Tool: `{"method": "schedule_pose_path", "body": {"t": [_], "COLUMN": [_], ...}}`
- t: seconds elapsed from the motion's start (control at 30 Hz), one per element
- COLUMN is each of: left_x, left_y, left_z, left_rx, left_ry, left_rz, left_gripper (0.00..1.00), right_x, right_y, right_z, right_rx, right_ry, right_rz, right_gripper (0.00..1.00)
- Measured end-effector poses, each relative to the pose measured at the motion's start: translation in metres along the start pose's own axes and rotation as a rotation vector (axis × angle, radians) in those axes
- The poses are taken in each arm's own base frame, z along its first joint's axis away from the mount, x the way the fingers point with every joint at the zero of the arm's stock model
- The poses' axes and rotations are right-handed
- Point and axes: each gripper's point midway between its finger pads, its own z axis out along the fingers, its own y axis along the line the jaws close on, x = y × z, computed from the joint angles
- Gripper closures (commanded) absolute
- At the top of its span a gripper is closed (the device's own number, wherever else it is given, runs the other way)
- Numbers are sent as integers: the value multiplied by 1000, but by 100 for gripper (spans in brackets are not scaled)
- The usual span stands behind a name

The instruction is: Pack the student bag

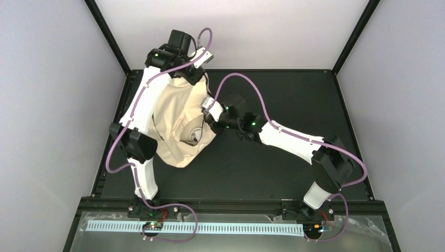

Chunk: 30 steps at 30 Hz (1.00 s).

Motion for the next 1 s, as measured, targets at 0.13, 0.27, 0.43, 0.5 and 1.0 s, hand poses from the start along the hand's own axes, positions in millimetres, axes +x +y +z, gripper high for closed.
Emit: {"method": "schedule_pose_path", "body": {"t": [0.13, 0.27, 0.43, 0.5, 1.0], "left_x": [-1, -2, 5, 7, 89], "left_y": [0, 0, 3, 4, 22], "left_z": [-12, -25, -47, -55, -64], "left_rx": [-6, -4, 0, 7, 59], "left_ry": [-10, -32, -74, -90, -211], "left_rz": [-33, -60, -106, -132, -469], "left_gripper": [98, 98, 99, 99, 98], "right_x": [-11, -18, -8, -5, -5], "right_y": [11, 8, -31, -50, -59], "right_z": [-8, -19, -34, -40, -8], "right_rx": [-21, -10, 68, 105, -36], "right_ry": [-22, -30, 6, 14, 28], "right_rz": [-51, -46, 44, 78, 165], "right_gripper": [99, 99, 99, 99, 99]}}
